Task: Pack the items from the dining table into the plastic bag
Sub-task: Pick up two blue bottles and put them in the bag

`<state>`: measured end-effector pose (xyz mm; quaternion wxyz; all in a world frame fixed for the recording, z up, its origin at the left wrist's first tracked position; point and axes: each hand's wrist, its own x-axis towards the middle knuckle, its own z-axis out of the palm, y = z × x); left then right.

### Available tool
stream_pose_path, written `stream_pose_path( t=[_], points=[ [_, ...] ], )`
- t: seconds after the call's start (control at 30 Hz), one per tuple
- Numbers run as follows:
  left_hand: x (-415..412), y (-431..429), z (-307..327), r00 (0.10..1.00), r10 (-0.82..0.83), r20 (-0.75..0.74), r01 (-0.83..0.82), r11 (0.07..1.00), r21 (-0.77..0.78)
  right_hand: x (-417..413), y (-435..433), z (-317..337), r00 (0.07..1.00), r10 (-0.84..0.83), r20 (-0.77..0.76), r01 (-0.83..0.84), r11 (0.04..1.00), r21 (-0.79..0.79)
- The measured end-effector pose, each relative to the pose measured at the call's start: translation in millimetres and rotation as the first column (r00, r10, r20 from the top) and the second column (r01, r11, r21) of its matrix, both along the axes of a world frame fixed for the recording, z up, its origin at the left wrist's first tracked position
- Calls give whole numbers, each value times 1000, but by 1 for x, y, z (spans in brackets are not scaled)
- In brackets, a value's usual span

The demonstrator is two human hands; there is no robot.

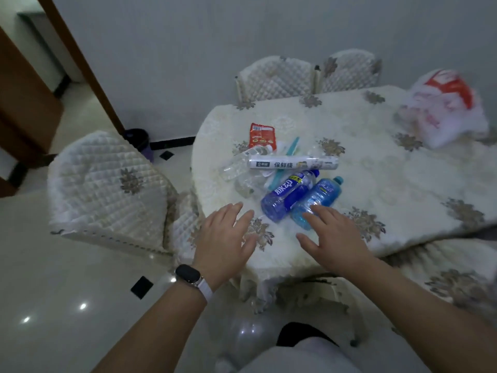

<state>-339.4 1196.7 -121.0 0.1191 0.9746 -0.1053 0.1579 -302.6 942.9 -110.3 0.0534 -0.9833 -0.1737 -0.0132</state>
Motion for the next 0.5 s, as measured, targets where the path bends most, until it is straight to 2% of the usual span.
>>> stream_pose_path(
  t=[0.17, 0.3, 0.43, 0.5],
  points=[
    [37, -13, -6, 988, -157, 3, 157, 987, -36, -7, -16, -2, 988, -151, -21, 151, 989, -9],
    [71, -28, -12, 966, -247, -75, 247, 969, -20, 4, -24, -13, 967, -254, -29, 255, 967, 26],
    [107, -42, -19, 945, -261, -199, 266, 964, 2, 28, -27, -31, 941, -327, -92, 334, 939, 84],
    [124, -47, -23, 938, -274, -215, 288, 957, 39, 43, -30, -42, 923, -356, -147, 373, 921, 111]
  ],
)
